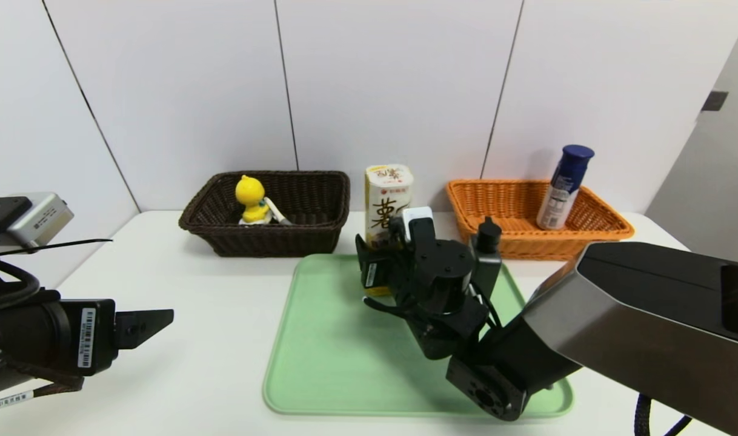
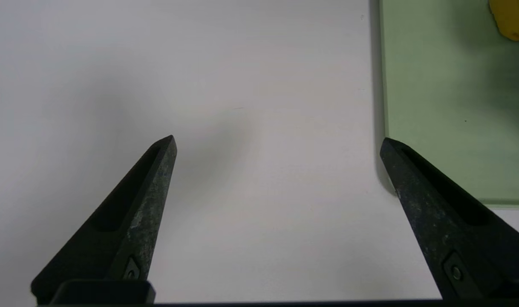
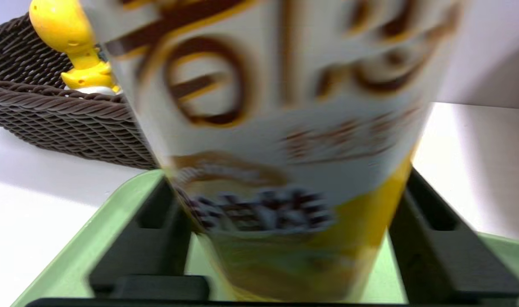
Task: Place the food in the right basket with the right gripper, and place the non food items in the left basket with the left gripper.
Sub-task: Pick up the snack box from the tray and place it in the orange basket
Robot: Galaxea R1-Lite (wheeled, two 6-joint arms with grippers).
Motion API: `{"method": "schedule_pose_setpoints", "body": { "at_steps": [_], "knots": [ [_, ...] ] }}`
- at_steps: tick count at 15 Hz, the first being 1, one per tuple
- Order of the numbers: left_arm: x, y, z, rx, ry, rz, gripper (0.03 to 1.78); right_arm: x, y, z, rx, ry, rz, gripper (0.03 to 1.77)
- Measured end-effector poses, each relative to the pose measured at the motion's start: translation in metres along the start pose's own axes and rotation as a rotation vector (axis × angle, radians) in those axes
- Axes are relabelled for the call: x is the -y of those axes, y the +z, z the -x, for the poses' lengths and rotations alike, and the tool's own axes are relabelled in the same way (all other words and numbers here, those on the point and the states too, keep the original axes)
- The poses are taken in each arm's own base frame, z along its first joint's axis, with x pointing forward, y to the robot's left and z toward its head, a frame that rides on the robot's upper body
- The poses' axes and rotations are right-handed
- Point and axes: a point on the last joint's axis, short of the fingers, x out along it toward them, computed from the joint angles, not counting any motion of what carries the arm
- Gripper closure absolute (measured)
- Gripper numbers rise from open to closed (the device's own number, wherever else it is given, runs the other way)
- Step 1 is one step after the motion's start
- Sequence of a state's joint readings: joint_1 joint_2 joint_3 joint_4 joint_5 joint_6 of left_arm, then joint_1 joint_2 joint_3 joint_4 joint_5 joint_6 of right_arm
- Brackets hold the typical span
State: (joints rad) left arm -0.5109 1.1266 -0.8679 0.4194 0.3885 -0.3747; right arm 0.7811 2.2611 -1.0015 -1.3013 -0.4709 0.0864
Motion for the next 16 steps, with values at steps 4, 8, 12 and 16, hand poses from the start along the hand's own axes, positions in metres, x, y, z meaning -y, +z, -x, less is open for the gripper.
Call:
{"method": "schedule_pose_setpoints", "body": {
  "at_steps": [4,8,12,16],
  "knots": [
    [0.0,0.0,-0.001,-0.002,0.001,-0.001,0.12,0.0,-0.001,0.001,-0.003,0.002,0.004,0.98],
    [0.0,0.0,-0.001,-0.003,0.001,0.0,0.12,0.0,0.009,0.003,0.01,0.009,-0.005,0.98],
    [0.0,-0.001,-0.001,-0.006,0.001,0.0,0.12,-0.002,0.05,0.011,0.037,0.021,-0.022,0.98],
    [0.0,-0.002,-0.001,-0.005,-0.001,0.004,0.12,0.001,0.133,0.023,0.086,0.031,-0.045,0.98]
  ]
}}
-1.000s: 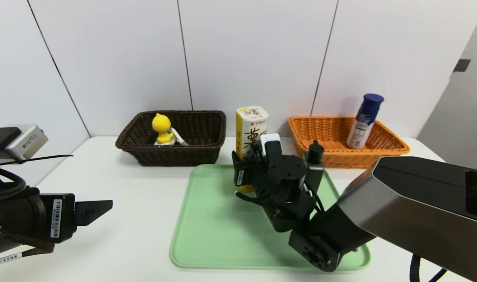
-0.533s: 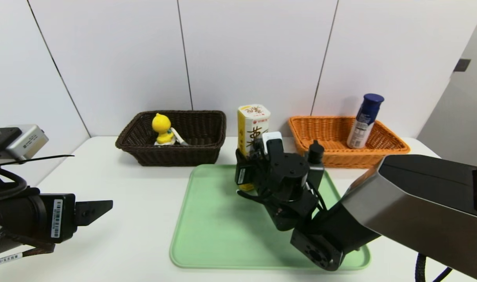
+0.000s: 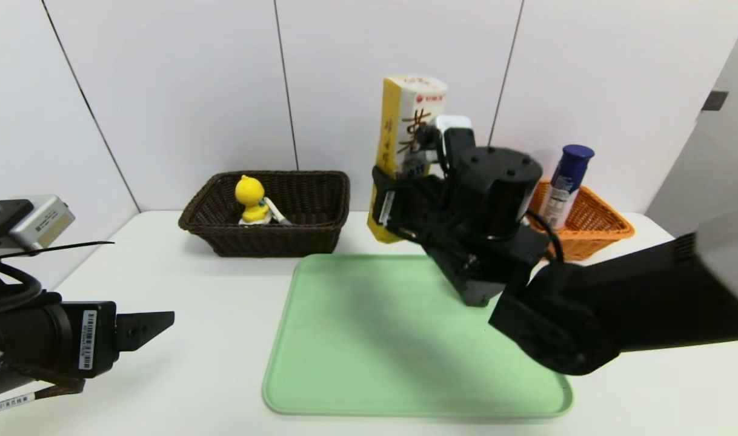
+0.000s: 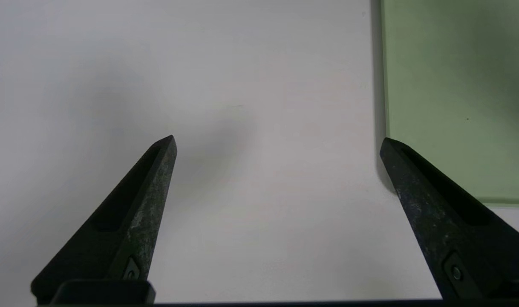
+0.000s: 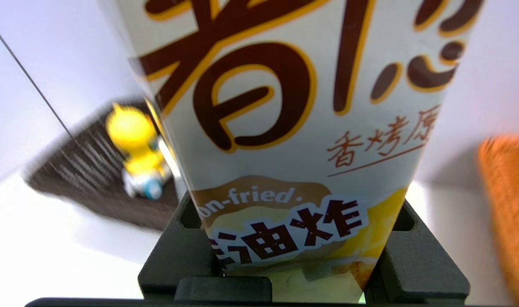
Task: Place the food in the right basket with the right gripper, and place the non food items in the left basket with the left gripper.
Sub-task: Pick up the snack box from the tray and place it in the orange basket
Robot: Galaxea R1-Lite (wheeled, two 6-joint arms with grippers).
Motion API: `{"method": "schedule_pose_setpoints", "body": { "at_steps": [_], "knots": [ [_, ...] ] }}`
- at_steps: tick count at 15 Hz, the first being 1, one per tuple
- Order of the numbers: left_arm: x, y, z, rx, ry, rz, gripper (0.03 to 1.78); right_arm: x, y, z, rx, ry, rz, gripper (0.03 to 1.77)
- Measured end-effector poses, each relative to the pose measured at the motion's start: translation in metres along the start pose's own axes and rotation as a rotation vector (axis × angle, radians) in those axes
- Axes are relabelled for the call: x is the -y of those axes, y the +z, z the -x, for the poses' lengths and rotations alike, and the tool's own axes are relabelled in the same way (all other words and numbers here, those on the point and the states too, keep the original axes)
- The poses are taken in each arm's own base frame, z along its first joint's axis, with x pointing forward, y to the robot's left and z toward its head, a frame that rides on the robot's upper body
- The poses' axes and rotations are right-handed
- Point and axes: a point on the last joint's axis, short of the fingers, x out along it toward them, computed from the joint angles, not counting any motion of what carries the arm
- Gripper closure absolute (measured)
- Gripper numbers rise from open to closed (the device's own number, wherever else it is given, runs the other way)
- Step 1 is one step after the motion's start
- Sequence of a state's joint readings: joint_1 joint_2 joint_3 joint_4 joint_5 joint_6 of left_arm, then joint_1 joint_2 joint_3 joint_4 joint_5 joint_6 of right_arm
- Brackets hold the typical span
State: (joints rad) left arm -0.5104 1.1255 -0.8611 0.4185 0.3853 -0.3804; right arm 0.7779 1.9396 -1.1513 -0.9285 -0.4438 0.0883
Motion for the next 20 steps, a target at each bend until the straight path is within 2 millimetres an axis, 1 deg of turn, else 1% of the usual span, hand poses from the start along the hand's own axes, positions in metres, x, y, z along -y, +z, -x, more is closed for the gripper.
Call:
{"method": "schedule_pose_setpoints", "body": {
  "at_steps": [2,3,4,6,8,11,12,14,17,20],
  "knots": [
    [-0.001,0.0,0.002,0.007,-0.003,0.004,0.12,0.009,0.051,0.0,0.015,-0.004,-0.004,0.98],
    [-0.002,-0.001,0.003,0.01,-0.004,0.005,0.12,0.019,0.074,-0.001,0.017,-0.025,-0.002,0.98],
    [-0.003,-0.001,0.004,0.016,-0.006,0.007,0.12,0.033,0.096,-0.003,0.02,-0.059,0.004,0.98],
    [-0.005,-0.003,0.008,0.026,-0.011,0.012,0.12,0.074,0.125,-0.006,-0.024,-0.14,0.035,0.98],
    [-0.007,-0.004,0.013,0.04,-0.018,0.017,0.12,0.108,0.136,-0.003,-0.125,-0.203,0.057,0.99],
    [-0.01,-0.005,0.019,0.059,-0.037,0.027,0.12,0.146,0.137,0.008,-0.314,-0.251,0.002,0.99],
    [-0.011,-0.006,0.021,0.065,-0.043,0.029,0.12,0.159,0.135,0.009,-0.354,-0.273,-0.021,0.99],
    [-0.013,-0.006,0.024,0.072,-0.056,0.033,0.12,0.176,0.126,0.005,-0.383,-0.315,-0.03,0.99],
    [-0.014,-0.007,0.028,0.082,-0.068,0.038,0.12,0.188,0.103,-0.003,-0.377,-0.334,-0.03,0.99],
    [-0.015,-0.008,0.03,0.087,-0.071,0.04,0.12,0.194,0.077,-0.012,-0.323,-0.325,-0.027,0.99]
  ]
}}
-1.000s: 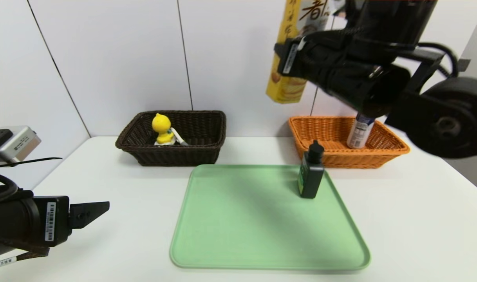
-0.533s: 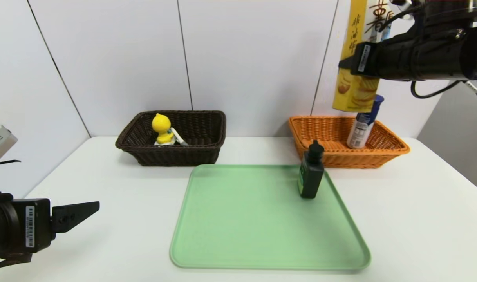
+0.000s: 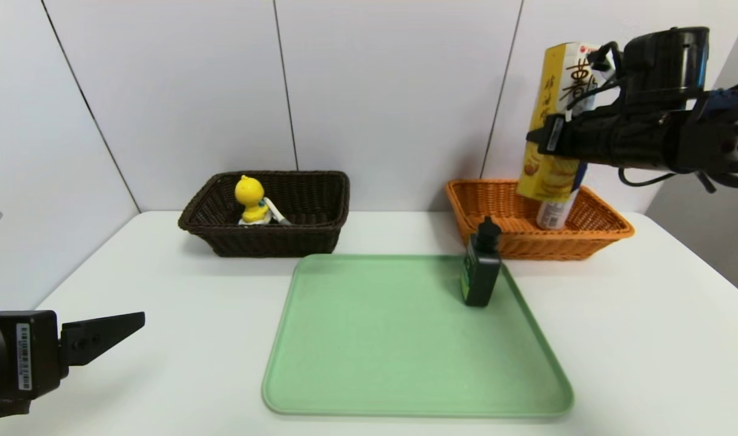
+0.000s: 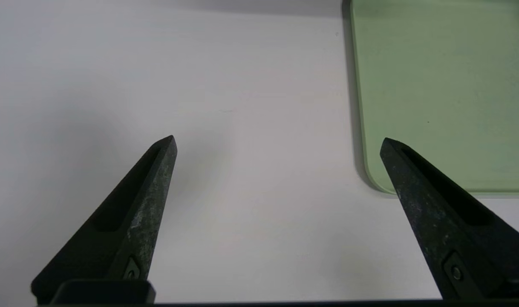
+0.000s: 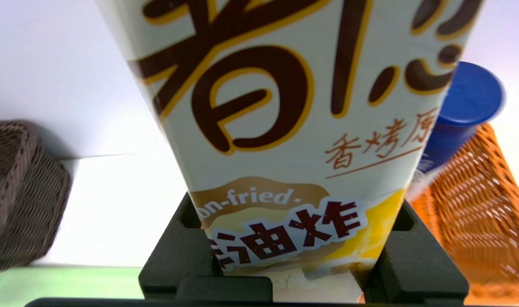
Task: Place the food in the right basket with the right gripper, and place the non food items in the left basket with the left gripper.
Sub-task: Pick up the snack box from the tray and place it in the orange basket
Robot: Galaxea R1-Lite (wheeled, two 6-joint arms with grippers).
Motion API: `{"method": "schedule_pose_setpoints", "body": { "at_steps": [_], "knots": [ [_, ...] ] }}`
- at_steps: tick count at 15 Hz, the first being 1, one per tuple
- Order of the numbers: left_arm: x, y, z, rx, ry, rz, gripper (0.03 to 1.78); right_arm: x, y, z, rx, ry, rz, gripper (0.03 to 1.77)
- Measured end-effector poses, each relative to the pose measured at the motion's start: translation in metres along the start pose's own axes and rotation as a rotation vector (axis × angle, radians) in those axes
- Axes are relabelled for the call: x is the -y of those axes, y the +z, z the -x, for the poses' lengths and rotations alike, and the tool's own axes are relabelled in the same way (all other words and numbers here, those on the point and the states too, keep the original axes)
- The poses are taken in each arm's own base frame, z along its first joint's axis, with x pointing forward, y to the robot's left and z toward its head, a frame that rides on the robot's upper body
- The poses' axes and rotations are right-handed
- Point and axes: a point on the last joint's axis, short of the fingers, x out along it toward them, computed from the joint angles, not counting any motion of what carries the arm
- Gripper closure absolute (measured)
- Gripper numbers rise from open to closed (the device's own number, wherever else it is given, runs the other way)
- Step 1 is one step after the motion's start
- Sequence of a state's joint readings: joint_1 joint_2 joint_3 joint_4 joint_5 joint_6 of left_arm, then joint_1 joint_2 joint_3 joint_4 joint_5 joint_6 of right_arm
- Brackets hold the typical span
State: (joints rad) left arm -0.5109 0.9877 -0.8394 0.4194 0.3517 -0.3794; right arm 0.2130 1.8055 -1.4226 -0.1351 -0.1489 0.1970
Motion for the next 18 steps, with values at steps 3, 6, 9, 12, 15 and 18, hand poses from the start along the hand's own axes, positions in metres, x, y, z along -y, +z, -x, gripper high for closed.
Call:
{"method": "schedule_pose_setpoints", "body": {
  "at_steps": [3,6,9,12,15,18],
  "knots": [
    [-0.001,-0.001,0.002,0.004,-0.001,0.002,0.12,0.002,-0.021,-0.016,0.082,0.019,0.003,0.99],
    [-0.002,-0.003,0.003,0.004,0.001,0.001,0.12,0.003,-0.039,-0.029,0.181,0.036,0.019,0.99],
    [-0.003,-0.005,0.003,0.001,0.002,0.0,0.12,0.005,-0.051,-0.042,0.244,0.042,0.022,0.99],
    [-0.005,-0.007,0.004,0.002,0.002,0.0,0.12,0.005,-0.063,-0.054,0.27,0.04,0.047,0.99],
    [-0.005,-0.007,0.005,0.005,0.001,0.0,0.12,0.007,-0.074,-0.066,0.286,0.034,0.06,0.99],
    [-0.005,-0.007,0.005,0.006,0.001,-0.001,0.12,0.01,-0.085,-0.078,0.293,0.029,0.061,1.0]
  ]
}}
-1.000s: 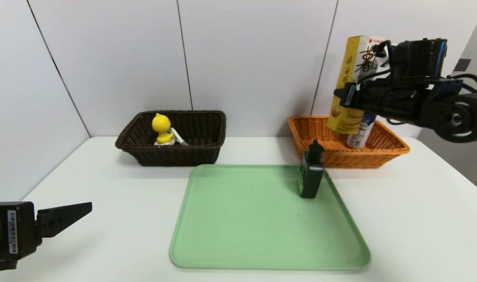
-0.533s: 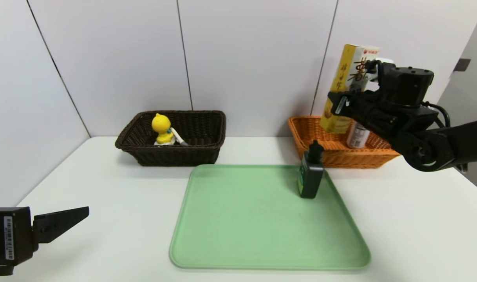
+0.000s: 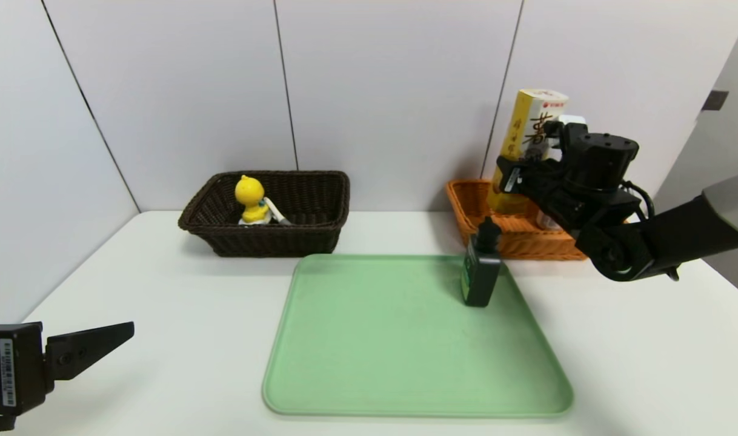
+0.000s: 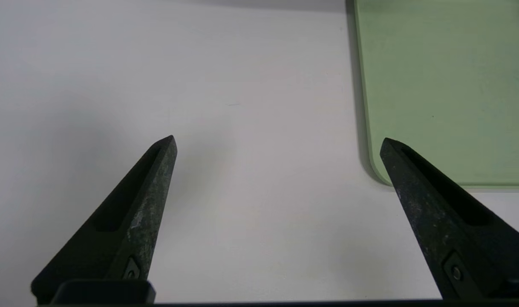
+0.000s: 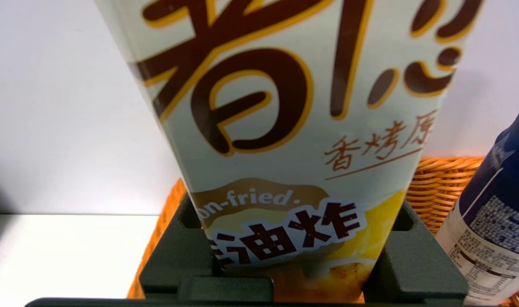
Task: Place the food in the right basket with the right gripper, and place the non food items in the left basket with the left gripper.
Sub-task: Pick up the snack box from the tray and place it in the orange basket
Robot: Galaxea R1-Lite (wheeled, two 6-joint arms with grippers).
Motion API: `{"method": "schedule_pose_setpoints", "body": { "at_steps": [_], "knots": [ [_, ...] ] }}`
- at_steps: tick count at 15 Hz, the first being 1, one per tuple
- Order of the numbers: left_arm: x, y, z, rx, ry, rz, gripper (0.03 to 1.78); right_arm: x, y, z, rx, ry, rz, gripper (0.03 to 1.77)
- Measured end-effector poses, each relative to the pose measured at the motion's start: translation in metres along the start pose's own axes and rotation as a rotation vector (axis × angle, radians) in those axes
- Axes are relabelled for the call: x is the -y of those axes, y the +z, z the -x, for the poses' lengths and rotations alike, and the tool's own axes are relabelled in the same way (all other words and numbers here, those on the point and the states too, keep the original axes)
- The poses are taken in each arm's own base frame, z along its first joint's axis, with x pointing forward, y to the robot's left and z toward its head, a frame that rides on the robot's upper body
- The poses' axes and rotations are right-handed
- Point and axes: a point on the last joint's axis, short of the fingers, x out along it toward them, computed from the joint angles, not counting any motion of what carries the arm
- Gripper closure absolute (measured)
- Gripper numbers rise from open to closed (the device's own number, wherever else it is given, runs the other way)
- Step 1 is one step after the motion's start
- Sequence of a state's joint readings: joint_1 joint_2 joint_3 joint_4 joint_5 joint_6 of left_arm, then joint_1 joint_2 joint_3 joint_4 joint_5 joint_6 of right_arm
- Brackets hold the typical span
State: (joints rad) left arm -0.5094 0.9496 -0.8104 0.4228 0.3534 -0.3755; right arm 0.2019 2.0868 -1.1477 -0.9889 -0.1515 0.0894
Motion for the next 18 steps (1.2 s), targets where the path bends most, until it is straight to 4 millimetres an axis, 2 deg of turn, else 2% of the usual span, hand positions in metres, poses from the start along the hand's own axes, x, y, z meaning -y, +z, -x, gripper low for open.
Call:
{"method": "schedule_pose_setpoints", "body": {
  "at_steps": [4,7,11,15,18],
  "knots": [
    [0.0,0.0,0.0,-0.001,0.0,-0.002,0.12,0.001,-0.015,-0.011,0.008,-0.003,0.031,1.0],
    [0.0,-0.001,-0.001,-0.004,0.001,-0.003,0.12,0.001,-0.02,-0.015,0.002,-0.003,0.032,0.71],
    [0.0,-0.002,-0.002,-0.01,0.003,-0.003,0.12,0.003,-0.025,-0.017,-0.006,-0.006,0.033,0.46],
    [0.0,-0.003,-0.002,-0.01,0.003,-0.004,0.12,0.001,-0.01,-0.018,0.027,-0.006,0.047,0.31],
    [0.001,-0.002,-0.004,-0.012,0.006,-0.006,0.12,-0.002,0.02,-0.009,0.037,-0.004,0.055,0.24]
  ]
}}
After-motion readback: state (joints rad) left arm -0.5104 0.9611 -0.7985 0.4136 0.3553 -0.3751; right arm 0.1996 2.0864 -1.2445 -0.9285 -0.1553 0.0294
